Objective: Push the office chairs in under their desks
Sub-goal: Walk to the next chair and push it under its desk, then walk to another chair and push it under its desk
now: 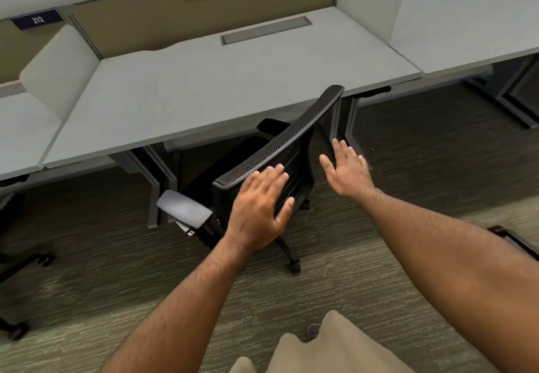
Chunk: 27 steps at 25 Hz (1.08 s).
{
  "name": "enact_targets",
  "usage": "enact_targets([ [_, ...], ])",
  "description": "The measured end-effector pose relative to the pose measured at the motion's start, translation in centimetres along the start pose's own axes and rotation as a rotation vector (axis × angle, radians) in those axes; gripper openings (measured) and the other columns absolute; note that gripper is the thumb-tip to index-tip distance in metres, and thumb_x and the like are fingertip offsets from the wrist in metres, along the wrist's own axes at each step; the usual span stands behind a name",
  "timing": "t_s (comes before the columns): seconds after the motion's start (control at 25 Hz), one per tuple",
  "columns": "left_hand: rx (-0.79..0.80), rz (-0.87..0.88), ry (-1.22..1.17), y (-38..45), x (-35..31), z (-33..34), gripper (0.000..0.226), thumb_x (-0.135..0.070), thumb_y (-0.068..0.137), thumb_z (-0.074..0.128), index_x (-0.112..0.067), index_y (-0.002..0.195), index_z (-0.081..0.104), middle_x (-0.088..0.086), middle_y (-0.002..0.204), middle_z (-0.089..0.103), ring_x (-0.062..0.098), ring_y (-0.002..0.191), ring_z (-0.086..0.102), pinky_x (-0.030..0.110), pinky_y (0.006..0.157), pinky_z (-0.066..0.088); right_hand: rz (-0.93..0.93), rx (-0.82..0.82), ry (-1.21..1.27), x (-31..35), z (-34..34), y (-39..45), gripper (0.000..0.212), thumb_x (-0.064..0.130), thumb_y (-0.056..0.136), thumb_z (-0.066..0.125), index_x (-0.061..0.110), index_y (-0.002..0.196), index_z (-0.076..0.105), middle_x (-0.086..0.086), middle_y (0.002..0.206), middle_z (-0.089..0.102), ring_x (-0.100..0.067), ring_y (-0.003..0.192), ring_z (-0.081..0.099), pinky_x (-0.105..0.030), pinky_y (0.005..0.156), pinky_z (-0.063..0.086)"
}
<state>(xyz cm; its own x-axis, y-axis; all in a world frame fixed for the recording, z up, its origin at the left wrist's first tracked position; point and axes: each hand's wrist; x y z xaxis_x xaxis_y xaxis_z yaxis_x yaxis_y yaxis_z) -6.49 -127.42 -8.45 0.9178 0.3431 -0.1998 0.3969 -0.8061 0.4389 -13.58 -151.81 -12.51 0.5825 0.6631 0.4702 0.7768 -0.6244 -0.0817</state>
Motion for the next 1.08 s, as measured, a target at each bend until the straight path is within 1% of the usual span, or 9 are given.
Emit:
enact_targets([
  [0.08,0.132,0.039,-0.023,-2.6,-1.7,0.3,0.053,-0.041,0.098,0.049,-0.007,0.138,0.054,0.010,0.150,0.047,0.023,0.140,0.041,0.041,0.118,0.027,0.030,0.027,-0.024,-0.9,0.8,-3.0,0.073,0.063,0.100,0.020,0.022,0.159,0.009,-0.006,0.167,0.009,-0.022,0.152,0.009,-0.045,0.122,0.004],
  [0.16,0.260,0.010,-0.032,-4.9,-2.8,0.3,0.056,-0.047,0.099,0.044,-0.011,0.142,0.050,0.006,0.154,0.042,0.019,0.144,0.034,0.039,0.120,0.021,0.062,0.037,-0.032,-1.7,1.5,-6.5,0.074,0.064,0.099,0.019,0.021,0.159,0.012,-0.007,0.166,0.012,-0.022,0.152,0.010,-0.045,0.122,0.005],
  [0.24,0.333,-0.003,-0.024,-7.1,-3.6,0.4,0.059,-0.052,0.100,0.038,-0.013,0.144,0.047,0.004,0.155,0.040,0.016,0.146,0.029,0.037,0.121,0.017,0.097,0.016,-0.037,-2.6,2.0,-10.3,0.075,0.065,0.099,0.019,0.020,0.158,0.014,-0.007,0.166,0.014,-0.023,0.152,0.012,-0.045,0.122,0.006],
  [0.32,0.390,0.013,-0.033,-9.3,-4.8,0.5,0.061,-0.054,0.100,0.034,-0.015,0.144,0.047,0.003,0.155,0.041,0.016,0.146,0.029,0.037,0.121,0.016,0.146,-0.011,-0.029,-3.6,2.5,-14.6,0.075,0.065,0.098,0.020,0.019,0.158,0.017,-0.007,0.165,0.016,-0.022,0.152,0.013,-0.045,0.121,0.007],
  [0.44,0.449,0.045,-0.071,-12.4,-7.5,1.0,0.060,-0.054,0.100,0.035,-0.014,0.143,0.048,0.004,0.154,0.041,0.019,0.146,0.029,0.036,0.120,0.015,0.228,-0.039,-0.022,-5.6,3.5,-21.3,0.076,0.066,0.098,0.021,0.018,0.157,0.021,-0.007,0.165,0.019,-0.022,0.151,0.015,-0.045,0.120,0.008],
  [0.6,0.549,0.146,-0.138,-15.4,-12.9,1.5,0.060,-0.054,0.101,0.035,-0.013,0.142,0.048,0.005,0.154,0.041,0.020,0.145,0.029,0.036,0.120,0.014,0.376,-0.044,-0.036,-9.5,3.5,-31.0,0.076,0.065,0.098,0.021,0.017,0.156,0.023,-0.008,0.164,0.021,-0.023,0.151,0.018,-0.044,0.120,0.010],
  [0.72,0.579,0.260,-0.162,-15.8,-16.9,2.0,0.060,-0.054,0.101,0.034,-0.013,0.142,0.048,0.006,0.154,0.041,0.021,0.145,0.029,0.036,0.121,0.013,0.493,-0.078,-0.047,-12.4,2.2,-37.0,0.076,0.065,0.098,0.021,0.016,0.156,0.024,-0.009,0.164,0.022,-0.024,0.150,0.019,-0.044,0.120,0.010],
  [0.92,0.587,0.371,-0.205,-16.0,-24.9,2.8,0.058,-0.051,0.102,0.035,-0.013,0.142,0.049,0.007,0.153,0.043,0.022,0.145,0.031,0.034,0.119,0.011,0.640,-0.126,-0.053,-16.6,-0.6,-45.9,0.076,0.063,0.100,0.021,0.013,0.157,0.022,-0.010,0.164,0.020,-0.025,0.151,0.017,-0.045,0.121,0.011],
  [1.08,0.638,0.471,-0.218,-16.9,-31.8,3.7,0.059,-0.053,0.102,0.032,-0.013,0.143,0.048,0.008,0.153,0.043,0.022,0.144,0.032,0.036,0.119,0.011,0.724,-0.163,-0.030,-20.2,-2.8,-51.9,0.073,0.061,0.101,0.021,0.016,0.157,0.019,-0.007,0.166,0.016,-0.023,0.152,0.014,-0.044,0.122,0.008],
])
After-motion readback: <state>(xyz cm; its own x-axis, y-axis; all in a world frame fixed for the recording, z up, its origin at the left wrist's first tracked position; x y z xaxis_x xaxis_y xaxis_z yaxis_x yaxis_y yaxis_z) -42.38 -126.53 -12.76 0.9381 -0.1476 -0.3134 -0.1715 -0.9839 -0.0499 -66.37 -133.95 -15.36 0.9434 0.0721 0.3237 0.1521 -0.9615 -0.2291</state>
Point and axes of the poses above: each hand's wrist, its own y-axis towards the middle knuckle, its own z-axis out of the palm, x = y × z
